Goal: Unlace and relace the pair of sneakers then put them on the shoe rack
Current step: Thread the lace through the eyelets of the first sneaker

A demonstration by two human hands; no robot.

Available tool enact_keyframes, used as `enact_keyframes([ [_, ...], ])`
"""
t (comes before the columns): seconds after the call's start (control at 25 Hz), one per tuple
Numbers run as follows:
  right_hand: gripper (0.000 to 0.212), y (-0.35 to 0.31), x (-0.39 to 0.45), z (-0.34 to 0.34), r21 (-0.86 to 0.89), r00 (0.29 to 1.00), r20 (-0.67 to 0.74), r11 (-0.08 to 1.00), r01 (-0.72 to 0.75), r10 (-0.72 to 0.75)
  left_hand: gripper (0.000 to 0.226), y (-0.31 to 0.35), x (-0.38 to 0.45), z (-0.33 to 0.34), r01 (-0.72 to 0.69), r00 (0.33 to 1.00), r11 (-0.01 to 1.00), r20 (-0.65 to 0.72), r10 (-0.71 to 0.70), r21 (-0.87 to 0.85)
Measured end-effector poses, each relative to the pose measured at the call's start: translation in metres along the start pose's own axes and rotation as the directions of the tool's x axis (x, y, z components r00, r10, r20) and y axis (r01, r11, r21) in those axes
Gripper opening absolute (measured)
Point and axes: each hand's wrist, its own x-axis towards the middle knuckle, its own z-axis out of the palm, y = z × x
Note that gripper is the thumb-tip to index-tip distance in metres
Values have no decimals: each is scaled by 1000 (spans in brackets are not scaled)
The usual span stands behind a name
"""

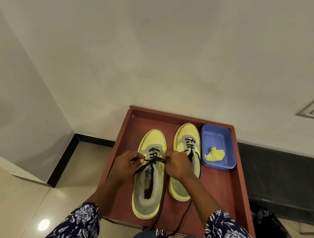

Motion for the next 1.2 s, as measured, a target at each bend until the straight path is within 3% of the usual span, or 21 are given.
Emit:
enact_keyframes([
  [0.08,30,-4,-3,0,127,999,-51,992,6,1,13,-1,-6,2,17,1000,992,8,-16,-125],
  [0.16,31,-9,-10,4,158,999,-26,987,29,-25,23,-4,-12,7,-21,1000,991,7,22,-134],
  [0.36,41,-13,-21,24,-25,996,-43,997,75,-76,45,-7,-23,12,-119,992,991,-39,117,-66],
  [0.48,43,-20,-32,33,-18,990,-138,1000,-16,13,31,-11,-28,17,-83,995,993,-54,79,-83],
  [0.56,33,-25,-35,39,-3,977,-197,996,-85,83,24,-15,-32,21,-75,993,994,-92,68,-77],
  [0.88,36,-38,-41,48,-204,979,-176,969,-141,105,23,-24,-39,28,-92,969,995,-227,97,34],
  [1.04,49,-37,-48,51,-139,986,-121,981,-135,118,21,-24,-43,31,-10,969,1000,-245,15,24],
  [1.2,54,-34,-55,59,13,987,-94,991,-133,133,4,-17,-49,37,231,926,952,-257,-278,-199],
])
